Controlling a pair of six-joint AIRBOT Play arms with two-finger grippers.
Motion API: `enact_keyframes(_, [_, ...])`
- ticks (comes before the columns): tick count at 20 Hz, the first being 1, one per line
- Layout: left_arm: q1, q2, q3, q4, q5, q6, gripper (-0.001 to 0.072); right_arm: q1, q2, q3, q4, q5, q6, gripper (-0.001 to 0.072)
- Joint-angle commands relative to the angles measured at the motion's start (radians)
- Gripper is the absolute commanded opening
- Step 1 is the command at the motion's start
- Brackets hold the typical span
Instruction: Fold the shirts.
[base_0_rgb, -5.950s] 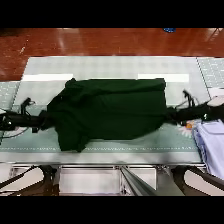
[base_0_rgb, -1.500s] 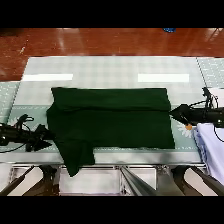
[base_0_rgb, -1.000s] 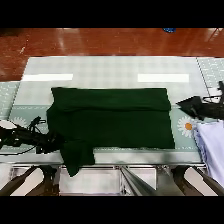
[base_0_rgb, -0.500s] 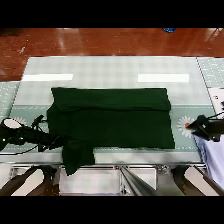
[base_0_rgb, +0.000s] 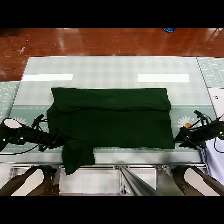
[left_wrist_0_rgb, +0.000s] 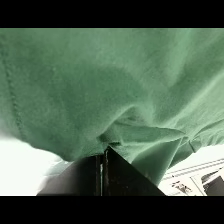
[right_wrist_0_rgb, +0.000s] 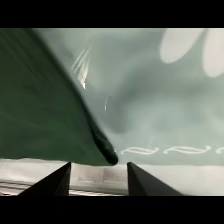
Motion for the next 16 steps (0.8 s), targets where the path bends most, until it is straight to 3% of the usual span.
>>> enact_keyframes(1, [0.000,0.001,0.000,-0.003,0.003,0.000,0.0022,0.033,-0.029,-0.010,-0.012,-0.008,0.003,0.0408])
enact_keyframes(6, [0.000,0.001,0.000,-0.003,0.003,0.000,0.0022,0.033,-0.111,-0.010,0.035,-0.044,0.005,0.0408])
enact_keyframes(10, [0.000,0.001,0.000,-0.006,0.022,0.000,0.0022,0.050,-0.174,-0.010,0.158,-0.122,-0.024,0.0404])
enact_keyframes(11, [0.000,0.001,0.000,-0.018,0.022,0.001,0.0022,0.077,-0.182,-0.009,0.177,-0.138,-0.035,0.0344])
enact_keyframes(12, [0.000,0.001,0.001,-0.032,0.022,0.008,0.0022,0.111,-0.185,-0.008,0.213,-0.145,-0.069,0.0224])
enact_keyframes(13, [0.000,0.001,0.006,-0.049,0.021,0.020,0.0022,0.135,-0.183,0.002,0.270,-0.132,-0.141,0.0050])
enact_keyframes(16, [0.004,0.001,0.095,-0.063,-0.002,0.042,0.0022,0.147,-0.165,0.086,0.359,-0.079,-0.216,0.0023])
